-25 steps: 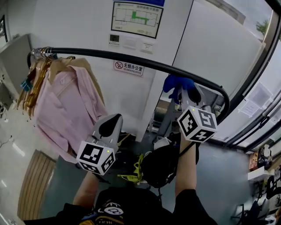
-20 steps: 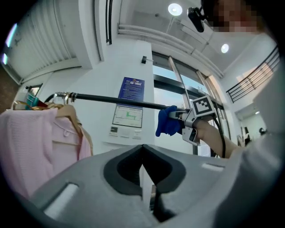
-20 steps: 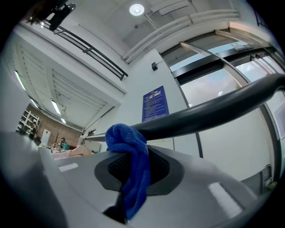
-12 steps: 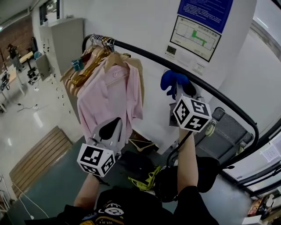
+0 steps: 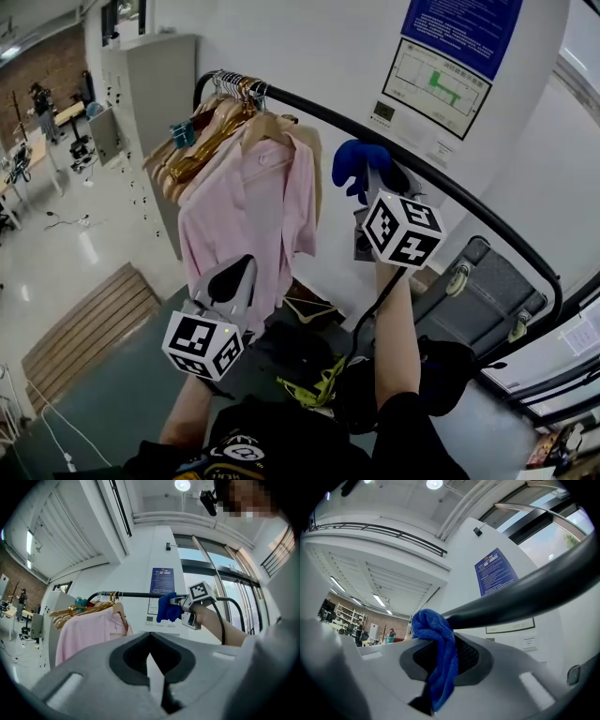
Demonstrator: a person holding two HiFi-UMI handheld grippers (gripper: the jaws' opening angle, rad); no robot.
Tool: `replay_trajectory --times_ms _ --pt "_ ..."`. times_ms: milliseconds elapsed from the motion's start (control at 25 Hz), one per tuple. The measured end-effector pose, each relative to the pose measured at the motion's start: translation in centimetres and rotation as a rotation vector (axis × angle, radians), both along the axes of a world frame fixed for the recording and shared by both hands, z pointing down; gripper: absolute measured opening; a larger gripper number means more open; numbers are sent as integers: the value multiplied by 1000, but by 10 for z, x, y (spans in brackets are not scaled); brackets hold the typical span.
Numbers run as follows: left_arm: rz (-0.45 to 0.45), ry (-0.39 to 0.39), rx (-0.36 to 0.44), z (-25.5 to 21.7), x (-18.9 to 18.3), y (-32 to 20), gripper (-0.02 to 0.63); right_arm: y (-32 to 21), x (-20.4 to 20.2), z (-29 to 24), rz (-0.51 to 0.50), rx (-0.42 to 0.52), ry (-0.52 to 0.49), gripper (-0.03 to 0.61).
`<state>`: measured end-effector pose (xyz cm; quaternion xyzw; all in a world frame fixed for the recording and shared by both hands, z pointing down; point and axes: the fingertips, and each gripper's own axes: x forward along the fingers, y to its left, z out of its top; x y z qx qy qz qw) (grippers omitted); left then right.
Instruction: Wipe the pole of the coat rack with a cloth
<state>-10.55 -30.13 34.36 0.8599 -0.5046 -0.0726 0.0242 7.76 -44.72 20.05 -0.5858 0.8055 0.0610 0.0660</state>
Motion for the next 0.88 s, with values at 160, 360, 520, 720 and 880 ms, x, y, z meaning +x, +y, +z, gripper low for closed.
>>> replay_trajectory --times_ms 160,360,520,720,880 --pt "113 6 -7 3 32 -10 5 38 44 -3 77 27 9 67" --pt "291 3 -3 4 100 -10 5 103 133 -5 239 49 6 67" --pt "432 0 -23 10 159 1 5 157 210 -9 395 58 2 67" --pt "565 -9 -30 13 212 24 5 220 300 -12 575 60 -52 69" --pt "604 -14 -30 12 230 33 4 243 329 -14 598 79 -118 64"
